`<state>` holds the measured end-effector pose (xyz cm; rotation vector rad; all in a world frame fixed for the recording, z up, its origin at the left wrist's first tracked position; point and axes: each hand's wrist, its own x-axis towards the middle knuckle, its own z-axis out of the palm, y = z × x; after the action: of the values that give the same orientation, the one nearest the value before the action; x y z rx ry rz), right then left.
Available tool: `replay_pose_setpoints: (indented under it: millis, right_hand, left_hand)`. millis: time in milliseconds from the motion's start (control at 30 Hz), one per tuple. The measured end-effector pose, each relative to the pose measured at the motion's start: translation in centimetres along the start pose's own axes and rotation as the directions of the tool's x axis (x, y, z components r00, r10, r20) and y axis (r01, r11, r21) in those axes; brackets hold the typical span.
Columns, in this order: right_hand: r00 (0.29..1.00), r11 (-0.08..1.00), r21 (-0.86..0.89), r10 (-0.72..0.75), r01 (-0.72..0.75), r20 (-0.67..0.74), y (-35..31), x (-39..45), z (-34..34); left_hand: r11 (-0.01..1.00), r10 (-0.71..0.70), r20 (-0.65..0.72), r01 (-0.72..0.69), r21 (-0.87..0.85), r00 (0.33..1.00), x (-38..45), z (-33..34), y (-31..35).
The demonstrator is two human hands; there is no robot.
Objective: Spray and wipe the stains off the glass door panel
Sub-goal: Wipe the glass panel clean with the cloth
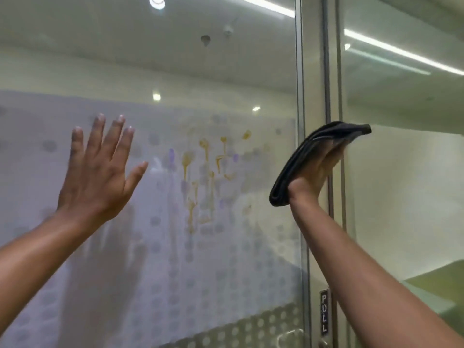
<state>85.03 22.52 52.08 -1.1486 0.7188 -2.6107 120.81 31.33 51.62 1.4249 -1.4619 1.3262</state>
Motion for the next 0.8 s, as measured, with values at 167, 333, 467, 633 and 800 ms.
replay_pose_setpoints:
  millis: [167, 333, 467, 633, 800]
  right_hand:
    - [0.889, 0.725, -0.574, -0.119, 0.382, 0.441, 7.1, 3.8, 3.8]
    - [0.841, 0.598, -0.635, -0.131, 0.489, 0.525, 10.4, 4.2, 5.1]
    - [0.843, 0.59, -0.63, -0.182, 0.505, 0.506, 11.1, 4.4, 5.2]
    - [0.844, 0.632, -0.59, -0.213, 0.503, 0.492, 11.7, 4.3, 5.4]
    - [0.856, 0.681, -0.553, -0.224, 0.48, 0.467, 11.8, 4.2, 5.3]
  left_hand:
    - [0.996, -0.064, -0.009, 0.065, 0.059, 0.998, 0.0, 3.7, -3.3]
    - [1.0, -0.018, -0.044, 0.019, 0.012, 0.999, -0.5, 6.8, -6.8]
    - [0.999, 0.046, -0.134, -0.047, -0.006, 0.99, -0.5, 8.4, -7.7]
    - [0.992, 0.026, -0.1, -0.038, -0.119, 0.995, -0.4, 9.8, -8.6]
    - [0.983, 0.039, -0.13, -0.061, -0.171, 0.991, -0.4, 10.2, -8.5]
